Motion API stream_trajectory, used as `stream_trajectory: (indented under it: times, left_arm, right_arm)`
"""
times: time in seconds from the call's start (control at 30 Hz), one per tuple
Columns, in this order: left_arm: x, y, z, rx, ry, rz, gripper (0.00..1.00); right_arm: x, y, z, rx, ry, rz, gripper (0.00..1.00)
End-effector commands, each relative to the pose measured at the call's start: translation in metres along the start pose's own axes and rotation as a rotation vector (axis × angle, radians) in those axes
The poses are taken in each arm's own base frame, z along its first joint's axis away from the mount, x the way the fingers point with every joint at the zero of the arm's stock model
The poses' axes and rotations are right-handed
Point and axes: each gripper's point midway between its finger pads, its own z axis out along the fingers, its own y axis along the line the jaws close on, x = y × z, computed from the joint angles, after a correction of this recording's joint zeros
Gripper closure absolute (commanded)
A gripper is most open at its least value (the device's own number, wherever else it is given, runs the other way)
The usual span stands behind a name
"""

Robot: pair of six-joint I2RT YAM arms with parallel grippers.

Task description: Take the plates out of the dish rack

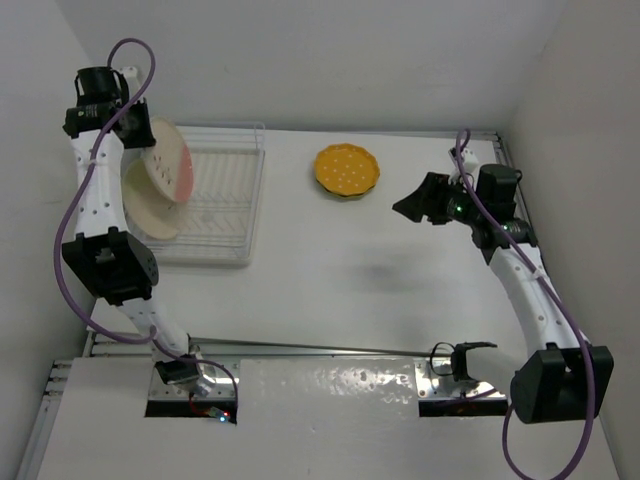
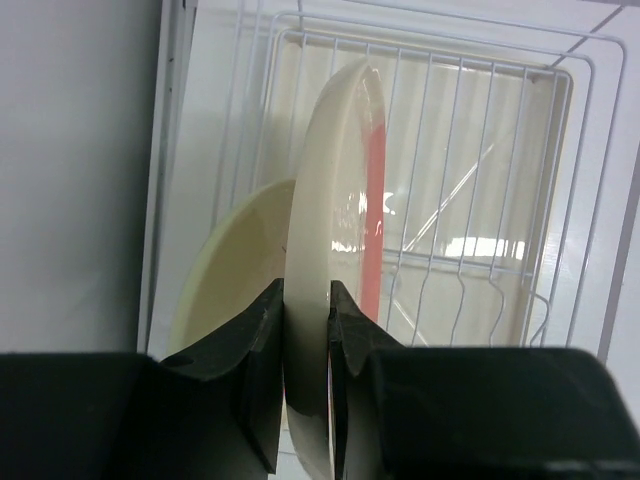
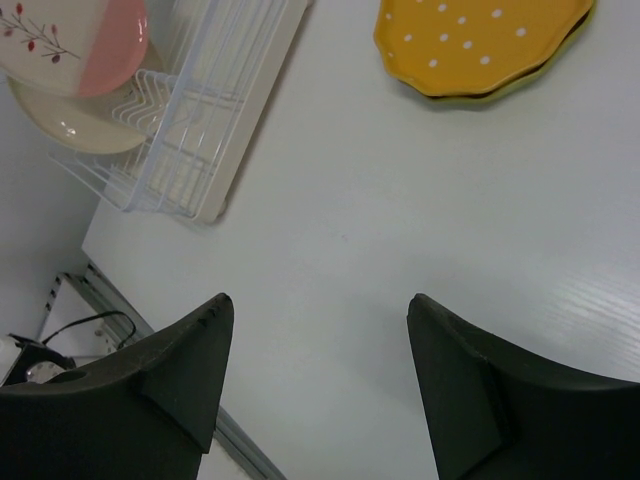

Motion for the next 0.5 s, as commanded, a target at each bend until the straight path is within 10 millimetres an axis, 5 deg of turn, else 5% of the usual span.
stream_trajectory:
  times: [0.0,0.23,0.47]
  left_arm:
    - [-0.032,-0.001,-0.014,0.007,-0.131,0.023,1.00]
    - [-0.066,-0.008,-0.036,0.003,-0.242,0.057,1.00]
    - [-0.063,-0.030,-0.033,0.077,-0.273,0.014,1.00]
  right_arm:
    - [-0.009,0.004,0.005,-0.032,-0.029,-0.047,0.30]
    - [-0.011,0.003,0.012,-0.053,-0.027,-0.045,0.31]
    - [-0.007,0.002,0.014,-0.062,-0.030,-0.034,0.31]
